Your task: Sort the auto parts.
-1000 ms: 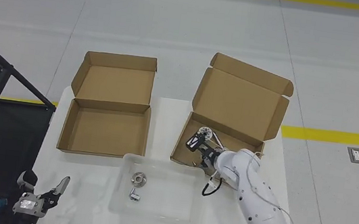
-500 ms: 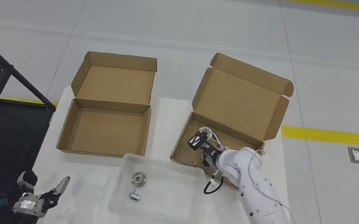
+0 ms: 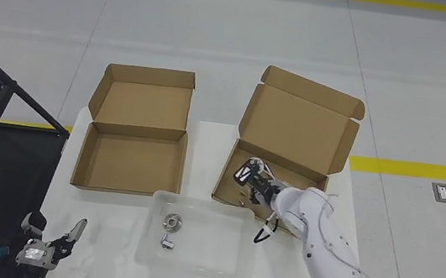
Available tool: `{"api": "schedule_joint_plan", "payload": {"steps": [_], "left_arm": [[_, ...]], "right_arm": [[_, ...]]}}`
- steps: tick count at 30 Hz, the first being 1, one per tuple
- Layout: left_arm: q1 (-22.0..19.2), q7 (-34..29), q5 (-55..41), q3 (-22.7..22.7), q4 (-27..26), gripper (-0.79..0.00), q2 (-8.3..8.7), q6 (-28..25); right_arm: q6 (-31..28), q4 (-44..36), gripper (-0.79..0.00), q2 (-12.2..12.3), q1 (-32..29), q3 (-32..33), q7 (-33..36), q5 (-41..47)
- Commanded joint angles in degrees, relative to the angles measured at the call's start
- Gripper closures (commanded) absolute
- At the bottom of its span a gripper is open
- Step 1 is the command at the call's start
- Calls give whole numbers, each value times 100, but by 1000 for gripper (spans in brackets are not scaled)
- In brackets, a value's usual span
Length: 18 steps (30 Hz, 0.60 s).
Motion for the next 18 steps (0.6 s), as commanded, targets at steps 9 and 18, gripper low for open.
{"api": "schedule_joint_plan", "payload": {"steps": [9,18], "left_arm": [[0,0,0,0,0,-785,0,0],[0,0,0,0,0,-785,0,0]], "right_arm": [[-363,-2146,-231,140,-1011,61,-151,6],[-674,-2661,-785,167,-1176,-209,2,-179]]}}
